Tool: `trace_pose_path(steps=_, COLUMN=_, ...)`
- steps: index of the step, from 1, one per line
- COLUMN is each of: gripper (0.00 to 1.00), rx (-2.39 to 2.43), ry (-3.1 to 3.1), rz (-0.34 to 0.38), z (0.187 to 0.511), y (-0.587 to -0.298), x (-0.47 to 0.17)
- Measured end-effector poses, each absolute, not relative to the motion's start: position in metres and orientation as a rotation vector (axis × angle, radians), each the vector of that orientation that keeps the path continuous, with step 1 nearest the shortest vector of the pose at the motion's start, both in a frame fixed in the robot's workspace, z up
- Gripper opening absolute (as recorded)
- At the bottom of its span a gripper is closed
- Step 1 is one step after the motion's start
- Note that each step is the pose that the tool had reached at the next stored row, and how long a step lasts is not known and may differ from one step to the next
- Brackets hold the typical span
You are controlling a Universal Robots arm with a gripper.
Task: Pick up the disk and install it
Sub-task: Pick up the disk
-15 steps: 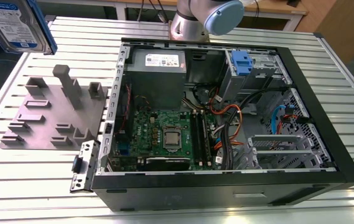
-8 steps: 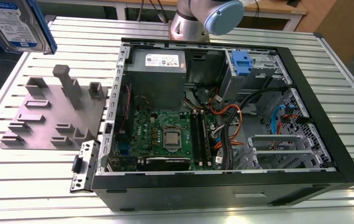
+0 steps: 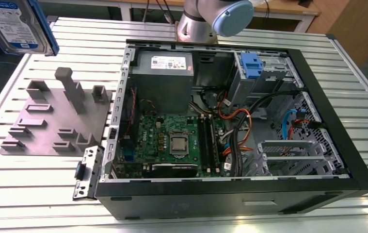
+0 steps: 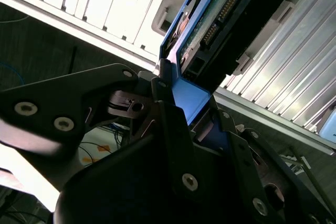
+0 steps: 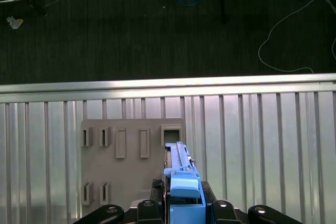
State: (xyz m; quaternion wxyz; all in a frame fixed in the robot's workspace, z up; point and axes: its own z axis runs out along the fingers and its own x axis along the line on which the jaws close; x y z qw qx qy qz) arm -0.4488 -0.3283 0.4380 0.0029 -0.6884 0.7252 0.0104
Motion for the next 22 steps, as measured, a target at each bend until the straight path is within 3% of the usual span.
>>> trace_pose_path(steps=22, gripper=0.37, rx=-2.159, ry=2.274, rz=0.033, z=0.4480, y=-0.3282, x=-0.4488)
